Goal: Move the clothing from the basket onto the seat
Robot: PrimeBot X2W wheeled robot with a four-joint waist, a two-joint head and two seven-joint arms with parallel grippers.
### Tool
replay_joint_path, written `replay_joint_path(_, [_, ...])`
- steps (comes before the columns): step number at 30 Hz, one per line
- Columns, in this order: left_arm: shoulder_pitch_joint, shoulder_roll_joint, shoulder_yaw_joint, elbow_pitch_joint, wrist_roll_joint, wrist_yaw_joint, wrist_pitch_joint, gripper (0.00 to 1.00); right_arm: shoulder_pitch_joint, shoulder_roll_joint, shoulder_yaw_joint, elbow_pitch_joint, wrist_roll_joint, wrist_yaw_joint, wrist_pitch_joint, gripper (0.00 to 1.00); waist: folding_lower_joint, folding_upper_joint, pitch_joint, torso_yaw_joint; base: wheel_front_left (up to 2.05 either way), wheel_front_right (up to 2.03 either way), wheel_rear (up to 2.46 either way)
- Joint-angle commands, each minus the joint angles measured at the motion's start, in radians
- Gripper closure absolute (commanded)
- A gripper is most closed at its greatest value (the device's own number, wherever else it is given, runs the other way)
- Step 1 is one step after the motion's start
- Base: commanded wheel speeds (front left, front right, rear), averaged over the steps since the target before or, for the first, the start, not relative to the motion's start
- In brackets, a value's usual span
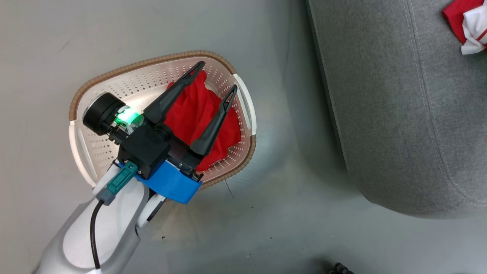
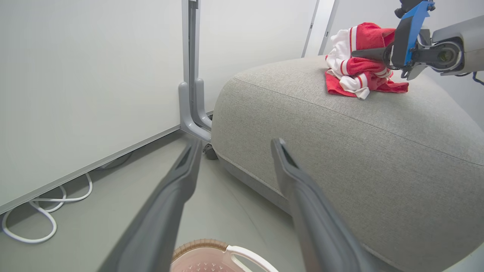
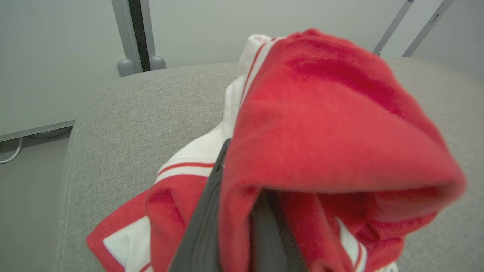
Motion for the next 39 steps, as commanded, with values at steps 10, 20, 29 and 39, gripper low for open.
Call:
replay_joint_path(10, [0.002, -0.012, 0.008, 0.014, -0.002, -0.002, -0.003, 0.00, 0.047, 0.034, -0.056, -0.050, -0.094, 0.000, -0.005, 0.00, -0.0002, 0.0001, -0.029, -0.003, 0.00, 0.00, 0.00])
replay_joint_path(20, [0.032, -0.048, 0.017, 0.029, -0.014, -0.002, -0.003, 0.00, 0.116, 0.052, -0.037, -0.089, -0.136, 0.000, -0.005, 0.00, -0.0002, 0.0001, -0.104, 0.012, 0.00, 0.00, 0.00])
replay_joint_path(29, [0.125, -0.098, 0.057, 0.067, -0.043, -0.002, -0.003, 0.00, 0.247, 0.046, -0.002, -0.130, -0.159, 0.000, -0.005, 0.00, -0.0002, 0.0001, -0.255, 0.045, 0.00, 0.00, 0.00])
replay_joint_path(39, [0.289, -0.149, 0.146, 0.095, -0.070, -0.002, -0.003, 0.00, 0.442, 0.082, 0.078, -0.243, -0.141, 0.000, -0.004, 0.00, -0.0002, 0.0001, -0.455, 0.083, 0.00, 0.00, 0.00])
